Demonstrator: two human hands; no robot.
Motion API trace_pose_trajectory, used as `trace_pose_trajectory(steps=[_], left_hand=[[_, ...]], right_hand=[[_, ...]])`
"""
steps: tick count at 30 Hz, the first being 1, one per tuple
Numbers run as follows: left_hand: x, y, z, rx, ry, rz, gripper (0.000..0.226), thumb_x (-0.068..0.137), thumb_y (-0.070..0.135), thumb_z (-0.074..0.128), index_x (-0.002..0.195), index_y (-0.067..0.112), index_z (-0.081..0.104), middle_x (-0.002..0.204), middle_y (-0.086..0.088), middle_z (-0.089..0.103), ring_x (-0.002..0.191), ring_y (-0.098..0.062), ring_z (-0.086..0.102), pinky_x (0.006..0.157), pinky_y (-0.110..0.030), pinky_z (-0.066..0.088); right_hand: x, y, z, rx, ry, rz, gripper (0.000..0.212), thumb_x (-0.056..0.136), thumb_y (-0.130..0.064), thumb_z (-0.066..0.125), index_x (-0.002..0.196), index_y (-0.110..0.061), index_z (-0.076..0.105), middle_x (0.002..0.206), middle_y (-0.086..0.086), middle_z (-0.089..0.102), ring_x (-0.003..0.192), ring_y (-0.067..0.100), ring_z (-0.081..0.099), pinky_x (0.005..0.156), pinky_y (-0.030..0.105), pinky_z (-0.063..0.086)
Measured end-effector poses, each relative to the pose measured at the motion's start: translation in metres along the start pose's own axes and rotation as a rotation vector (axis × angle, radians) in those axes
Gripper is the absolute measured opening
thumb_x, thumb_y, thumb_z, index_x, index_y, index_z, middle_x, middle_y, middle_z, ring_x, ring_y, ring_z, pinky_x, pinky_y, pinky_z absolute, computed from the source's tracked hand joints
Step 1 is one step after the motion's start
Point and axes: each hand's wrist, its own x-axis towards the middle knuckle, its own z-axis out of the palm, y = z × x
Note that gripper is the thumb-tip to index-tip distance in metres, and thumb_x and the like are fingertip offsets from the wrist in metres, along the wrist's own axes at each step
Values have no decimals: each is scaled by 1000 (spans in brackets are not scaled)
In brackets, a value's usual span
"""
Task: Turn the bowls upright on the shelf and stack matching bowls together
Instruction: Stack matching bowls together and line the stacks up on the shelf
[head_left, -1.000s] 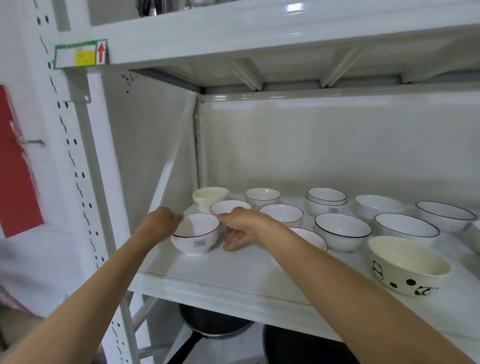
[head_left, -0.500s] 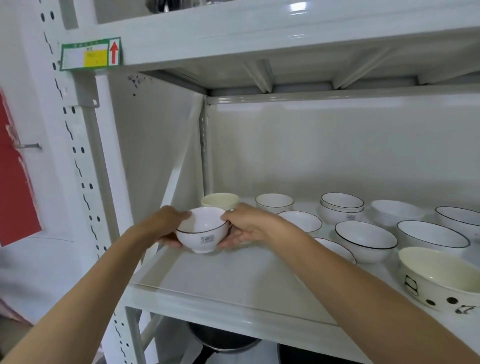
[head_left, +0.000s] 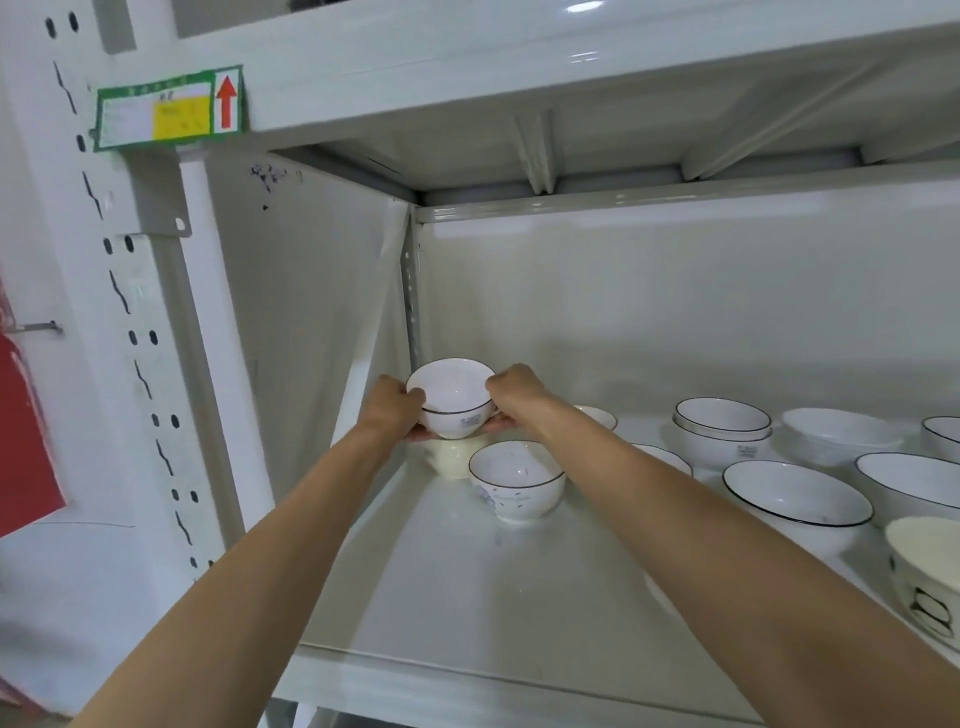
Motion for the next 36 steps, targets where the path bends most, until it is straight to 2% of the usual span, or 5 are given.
trace_pose_trajectory(steps=[6, 12, 23, 31, 36], left_hand=[[47, -19, 12, 170, 22, 44, 22, 82, 15, 49, 99, 6, 59, 100, -14, 70, 87, -36, 70, 83, -44, 58], [47, -18, 16, 319, -12, 23, 11, 85, 5, 45, 84, 0, 55, 84, -19, 66, 52, -25, 66, 35, -17, 45], [56, -32, 22, 440, -13, 26, 9, 83, 5, 48, 85, 0, 55, 54, -7, 59, 36, -15, 55, 42, -20, 43], [54, -33, 23, 539, 154, 181, 33, 87, 36, 62, 89, 5, 50, 87, -11, 56, 72, -26, 52, 61, -30, 38], [24, -22, 30, 550, -116, 188, 39, 95, 41, 50, 73, 8, 54, 64, -11, 54, 54, -25, 44, 55, -26, 39]], right_hand=[[28, 6, 4, -273, 111, -38, 17, 89, -5, 37, 96, -6, 53, 72, 9, 60, 47, 28, 61, 59, 34, 57], [44, 19, 14, -532, 124, -52, 27, 87, -1, 45, 63, -12, 39, 84, 15, 61, 73, 29, 59, 74, 30, 49], [58, 31, 15, -673, 112, -57, 29, 91, -3, 50, 119, -1, 56, 124, 14, 61, 116, 30, 59, 90, 30, 47], [50, 24, -8, -724, 112, -154, 28, 89, -13, 50, 66, -17, 36, 89, 7, 56, 85, 29, 60, 67, 27, 40], [35, 23, -35, -1011, -26, -125, 20, 87, -10, 52, 69, -13, 45, 77, 5, 64, 55, 21, 57, 47, 22, 35]])
